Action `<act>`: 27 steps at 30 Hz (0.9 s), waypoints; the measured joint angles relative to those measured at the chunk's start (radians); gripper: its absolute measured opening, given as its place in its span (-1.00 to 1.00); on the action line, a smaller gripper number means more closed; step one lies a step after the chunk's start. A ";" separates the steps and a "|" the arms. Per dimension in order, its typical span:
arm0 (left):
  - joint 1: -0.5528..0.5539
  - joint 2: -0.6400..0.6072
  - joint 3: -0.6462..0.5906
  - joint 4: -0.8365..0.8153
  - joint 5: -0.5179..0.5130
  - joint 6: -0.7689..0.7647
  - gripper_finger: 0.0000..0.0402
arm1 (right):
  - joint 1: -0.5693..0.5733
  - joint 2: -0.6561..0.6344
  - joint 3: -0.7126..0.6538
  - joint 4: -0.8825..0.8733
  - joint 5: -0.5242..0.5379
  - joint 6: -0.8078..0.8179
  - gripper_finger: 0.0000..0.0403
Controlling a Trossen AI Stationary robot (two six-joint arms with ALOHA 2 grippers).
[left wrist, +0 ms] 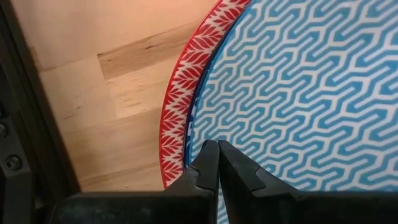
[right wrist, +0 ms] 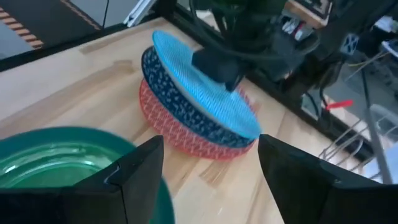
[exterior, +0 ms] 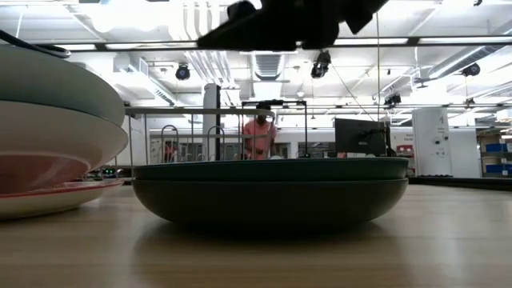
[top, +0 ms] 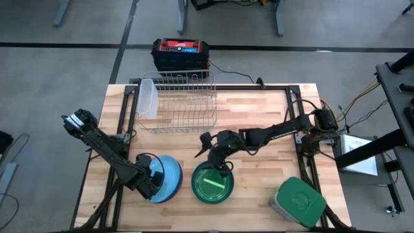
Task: Sort dishes
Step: Put the light blue patterned plate into the dish rack
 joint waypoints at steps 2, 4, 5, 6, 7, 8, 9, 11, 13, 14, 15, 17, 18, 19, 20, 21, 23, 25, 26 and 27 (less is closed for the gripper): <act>0.000 0.000 0.000 0.000 0.000 0.000 -1.00 | 0.004 0.000 0.012 0.000 0.002 0.000 0.26; 0.000 0.000 0.000 0.001 0.000 0.000 -1.00 | 0.004 0.000 0.022 0.000 0.003 0.008 0.25; 0.000 0.000 0.000 0.001 0.000 0.000 -1.00 | 0.004 0.000 0.026 0.005 0.003 0.015 0.24; 0.000 0.000 0.000 0.001 0.000 0.000 -1.00 | 0.004 0.002 0.026 0.018 0.002 0.022 0.24; 0.000 0.000 0.000 0.001 0.000 0.000 -1.00 | 0.006 0.013 0.029 0.041 0.002 0.023 0.24; 0.000 0.000 0.000 0.002 0.000 0.000 -1.00 | 0.008 0.023 0.033 0.062 0.002 0.021 0.24; 0.000 0.000 0.000 0.003 -0.002 0.000 -1.00 | 0.012 0.035 0.033 0.067 0.002 0.013 0.25; 0.001 0.000 0.000 0.005 -0.004 0.000 -1.00 | 0.021 0.073 0.051 0.071 0.003 -0.001 0.26; 0.003 0.000 -0.001 0.008 -0.005 0.000 -1.00 | 0.029 0.106 0.071 0.063 0.002 -0.005 0.27; 0.003 0.000 0.000 0.008 -0.005 0.000 -1.00 | 0.031 0.124 0.091 0.068 0.002 -0.006 0.27; 0.004 0.001 0.000 0.008 -0.006 0.000 -1.00 | 0.033 0.142 0.111 0.079 0.003 -0.007 0.27; 0.005 0.001 0.001 0.009 -0.009 0.007 -1.00 | 0.034 0.171 0.140 0.071 0.005 -0.008 0.25; 0.005 0.001 0.001 0.009 -0.009 0.007 -1.00 | 0.035 0.191 0.158 0.072 0.009 -0.010 0.24; 0.006 0.001 0.001 0.009 -0.009 0.008 -1.00 | 0.035 0.208 0.176 0.070 0.014 -0.015 0.23; 0.006 0.001 0.001 0.010 -0.012 0.008 -1.00 | 0.035 0.221 0.187 0.051 0.014 -0.018 0.22; 0.006 0.001 0.001 0.010 -0.013 0.008 -1.00 | 0.035 0.236 0.204 0.035 0.015 -0.024 0.21; 0.006 0.001 0.001 0.010 -0.014 0.008 -1.00 | 0.037 0.262 0.238 0.025 0.021 -0.036 0.21; 0.006 0.001 0.001 0.012 -0.015 0.008 -1.00 | 0.037 0.292 0.274 0.008 0.026 -0.043 0.21; 0.006 0.001 0.001 0.012 -0.015 0.008 -1.00 | 0.037 0.309 0.293 -0.001 0.028 -0.048 0.22; 0.006 0.001 0.001 0.012 -0.017 0.008 -1.00 | 0.037 0.327 0.309 -0.024 0.028 -0.051 0.22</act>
